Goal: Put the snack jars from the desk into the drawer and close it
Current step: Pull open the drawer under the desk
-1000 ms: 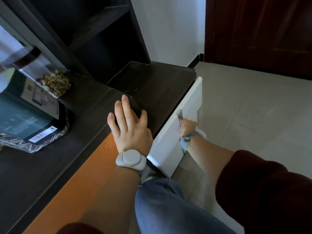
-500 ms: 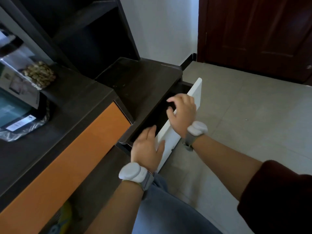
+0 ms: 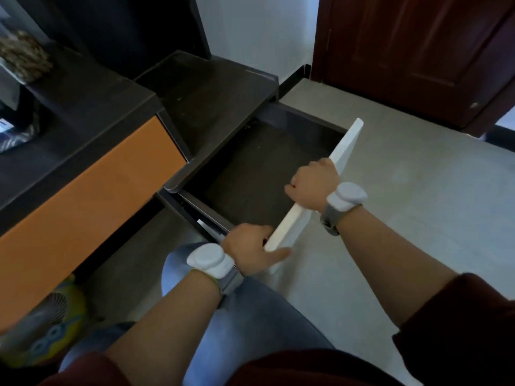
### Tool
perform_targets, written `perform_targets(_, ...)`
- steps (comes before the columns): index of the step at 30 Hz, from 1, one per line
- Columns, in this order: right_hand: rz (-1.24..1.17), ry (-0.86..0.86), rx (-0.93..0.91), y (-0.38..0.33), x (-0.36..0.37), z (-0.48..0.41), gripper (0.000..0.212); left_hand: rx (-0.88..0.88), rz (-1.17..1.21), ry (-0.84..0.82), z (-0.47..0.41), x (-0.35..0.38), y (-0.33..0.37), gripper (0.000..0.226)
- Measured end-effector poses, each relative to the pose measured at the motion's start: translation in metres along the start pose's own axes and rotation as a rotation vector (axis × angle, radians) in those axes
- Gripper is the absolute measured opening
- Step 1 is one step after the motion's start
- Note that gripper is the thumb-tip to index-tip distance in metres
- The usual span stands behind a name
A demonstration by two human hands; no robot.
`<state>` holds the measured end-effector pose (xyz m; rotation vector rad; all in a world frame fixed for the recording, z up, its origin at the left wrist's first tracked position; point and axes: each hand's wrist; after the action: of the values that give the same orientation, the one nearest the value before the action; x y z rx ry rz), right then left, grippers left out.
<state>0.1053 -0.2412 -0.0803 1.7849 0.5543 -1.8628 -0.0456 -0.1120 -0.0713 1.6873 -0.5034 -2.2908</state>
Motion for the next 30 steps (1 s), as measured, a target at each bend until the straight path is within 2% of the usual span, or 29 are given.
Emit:
perform_targets(4, 0.075, -0.117, 0.138, 0.02, 0.007, 0.033, 0.038, 0.141, 0.004, -0.176, 0.0, 0.01, 0.019, 0.072)
perform_targets(9, 0.107, -0.187, 0.117, 0.022, 0.01, 0.039, 0.034, 0.101, -0.286, -0.083, -0.012, 0.002, -0.007, 0.061)
perform_targets(14, 0.145, -0.257, 0.168, 0.017, 0.01, 0.036, 0.027, 0.051, -0.334, -0.055, -0.016, 0.008, -0.016, 0.061)
perform_targets(17, 0.137, -0.281, 0.173, 0.015, 0.004, 0.033, 0.028, 0.029, -0.272, -0.084, -0.012, 0.004, -0.014, 0.057)
perform_targets(20, 0.014, -0.315, 0.207, 0.011, -0.005, 0.031, 0.028, 0.004, -0.009, -0.088, -0.004, -0.013, -0.012, 0.048)
perform_targets(22, -0.09, -0.272, 0.185, -0.002, -0.023, 0.022, 0.03, -0.003, 0.09, 0.081, 0.011, -0.041, -0.017, 0.031)
perform_targets(24, -0.154, -0.175, 0.122, -0.019, -0.048, 0.013, 0.033, -0.003, 0.103, 0.354, 0.031, -0.076, -0.026, 0.031)
perform_targets(27, -0.294, 0.1, -0.021, -0.053, -0.095, -0.004, 0.031, 0.033, 0.077, 0.798, 0.068, -0.138, -0.035, 0.033)
perform_targets(30, -0.499, 0.331, -0.211, -0.097, -0.153, -0.023, 0.024, 0.024, 0.035, 1.125, 0.111, -0.192, -0.048, 0.029)
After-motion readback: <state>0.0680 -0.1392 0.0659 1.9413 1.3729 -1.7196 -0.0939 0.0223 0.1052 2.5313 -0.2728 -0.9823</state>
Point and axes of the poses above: each hand's wrist, its own z-axis away from the middle knuckle, its own x-axis out of the palm, y = z × x, and after that the axes turned 1 degree about y, right-handed
